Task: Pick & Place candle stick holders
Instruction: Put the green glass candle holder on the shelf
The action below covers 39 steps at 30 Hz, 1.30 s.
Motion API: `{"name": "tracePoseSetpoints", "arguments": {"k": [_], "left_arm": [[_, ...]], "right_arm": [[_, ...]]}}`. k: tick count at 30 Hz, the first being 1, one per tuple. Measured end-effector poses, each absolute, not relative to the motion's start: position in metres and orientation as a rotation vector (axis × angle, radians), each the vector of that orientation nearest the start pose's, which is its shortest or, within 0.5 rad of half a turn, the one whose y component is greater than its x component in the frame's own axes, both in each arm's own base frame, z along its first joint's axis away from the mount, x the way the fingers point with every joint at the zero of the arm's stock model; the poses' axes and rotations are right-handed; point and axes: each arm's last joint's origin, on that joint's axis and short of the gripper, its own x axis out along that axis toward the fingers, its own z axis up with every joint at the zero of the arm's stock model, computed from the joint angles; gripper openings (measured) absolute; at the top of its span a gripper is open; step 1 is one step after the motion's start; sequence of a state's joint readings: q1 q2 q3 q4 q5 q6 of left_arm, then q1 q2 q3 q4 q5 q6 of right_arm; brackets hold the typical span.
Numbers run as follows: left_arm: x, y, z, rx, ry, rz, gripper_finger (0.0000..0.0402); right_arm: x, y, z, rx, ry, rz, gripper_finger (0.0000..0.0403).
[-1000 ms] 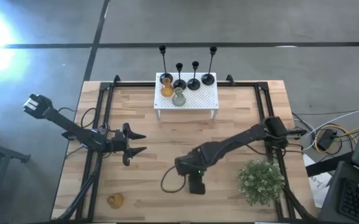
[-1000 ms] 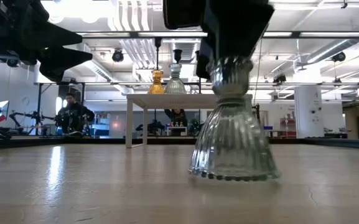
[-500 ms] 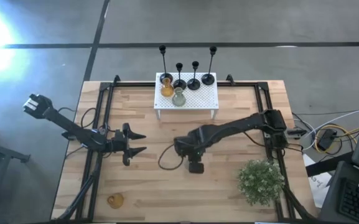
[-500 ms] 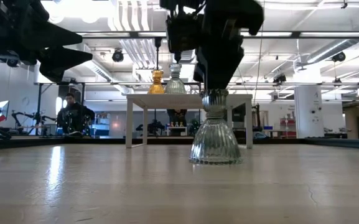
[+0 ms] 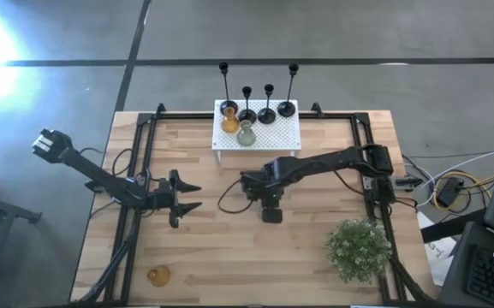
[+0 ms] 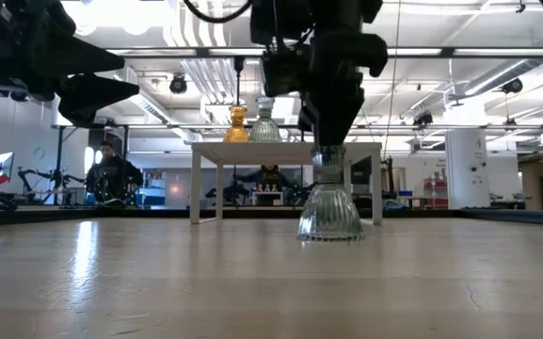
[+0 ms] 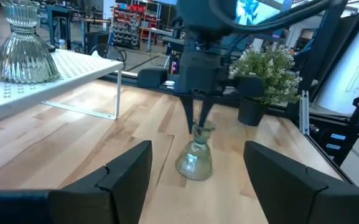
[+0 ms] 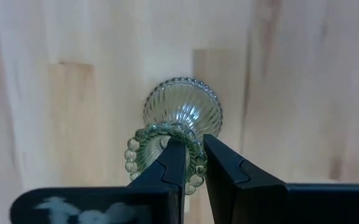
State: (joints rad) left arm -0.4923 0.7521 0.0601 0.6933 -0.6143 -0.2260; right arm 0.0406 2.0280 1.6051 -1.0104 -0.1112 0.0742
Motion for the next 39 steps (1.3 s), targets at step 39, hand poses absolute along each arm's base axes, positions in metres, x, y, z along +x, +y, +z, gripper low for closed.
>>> {"name": "tracePoseSetpoints", "arguments": {"k": [39], "left_arm": [[0.140, -0.055, 0.204, -0.058, -0.068, 0.188, 0.0259]], "right_arm": [[0.350, -0.141, 0.380, 0.406, 1.205, -0.125, 0.0023]]}}
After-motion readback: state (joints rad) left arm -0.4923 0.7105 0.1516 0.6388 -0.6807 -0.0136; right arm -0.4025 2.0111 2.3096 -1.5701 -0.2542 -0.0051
